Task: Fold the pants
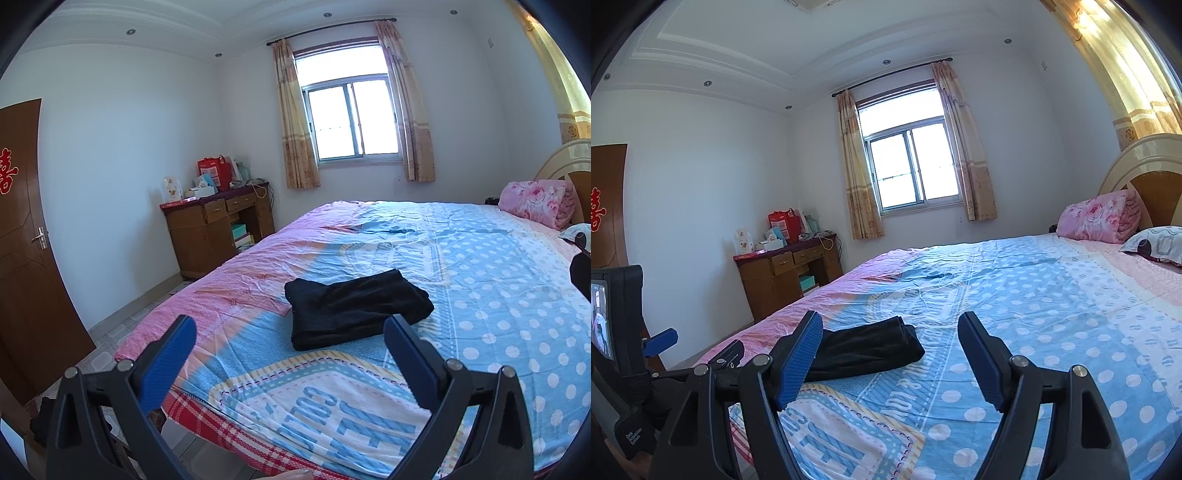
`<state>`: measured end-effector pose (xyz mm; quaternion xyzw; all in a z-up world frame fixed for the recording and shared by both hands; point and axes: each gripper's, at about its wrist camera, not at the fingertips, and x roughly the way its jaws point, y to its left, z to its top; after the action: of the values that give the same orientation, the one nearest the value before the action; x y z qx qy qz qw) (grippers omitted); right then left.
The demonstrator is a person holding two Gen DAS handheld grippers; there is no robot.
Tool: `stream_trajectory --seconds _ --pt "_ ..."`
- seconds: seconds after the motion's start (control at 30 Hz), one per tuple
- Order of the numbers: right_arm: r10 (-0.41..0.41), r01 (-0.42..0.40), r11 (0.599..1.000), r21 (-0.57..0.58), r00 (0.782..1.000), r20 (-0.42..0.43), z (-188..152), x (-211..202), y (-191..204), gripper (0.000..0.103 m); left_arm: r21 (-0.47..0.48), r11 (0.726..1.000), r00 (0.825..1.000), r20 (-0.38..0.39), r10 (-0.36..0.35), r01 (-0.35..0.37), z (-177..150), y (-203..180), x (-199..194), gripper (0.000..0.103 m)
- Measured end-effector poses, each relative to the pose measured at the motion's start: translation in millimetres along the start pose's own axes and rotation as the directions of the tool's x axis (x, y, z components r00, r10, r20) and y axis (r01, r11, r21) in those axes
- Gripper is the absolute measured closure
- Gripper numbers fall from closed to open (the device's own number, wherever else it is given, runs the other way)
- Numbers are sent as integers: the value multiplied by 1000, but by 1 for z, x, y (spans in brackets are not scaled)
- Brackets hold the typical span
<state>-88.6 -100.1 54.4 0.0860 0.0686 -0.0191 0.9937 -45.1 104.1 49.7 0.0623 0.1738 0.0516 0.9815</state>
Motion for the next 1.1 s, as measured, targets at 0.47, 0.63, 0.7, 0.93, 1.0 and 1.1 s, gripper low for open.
stream_trajectory --seconds 0.47,0.63,0.7,0.93,1.0,1.1 --pt "-1 1 1000 7 1000 0 1 1 -1 26 -8 1000 1000 -9 1 -1 0 0 1 0" --pt "-1 1 1000 8 1000 -7 0 1 -4 26 -9 1000 1000 -13 3 -3 0 0 1 0" --pt "-1 1 1000 7 1000 -5 1 1 -4 26 -10 1000 1000 -13 -2 2 0 0 1 0" --pt "4 -4 1000 6 1000 -16 0 3 -4 26 -7 1000 1000 -15 1 -1 0 0 1 0" --pt "7 -6 1000 4 1000 -22 0 3 -4 26 -6 1000 1000 -17 -1 1 0 0 2 0" --pt "8 -8 1000 3 1000 -21 0 3 -3 26 -4 1000 1000 -19 1 -1 0 -2 1 0"
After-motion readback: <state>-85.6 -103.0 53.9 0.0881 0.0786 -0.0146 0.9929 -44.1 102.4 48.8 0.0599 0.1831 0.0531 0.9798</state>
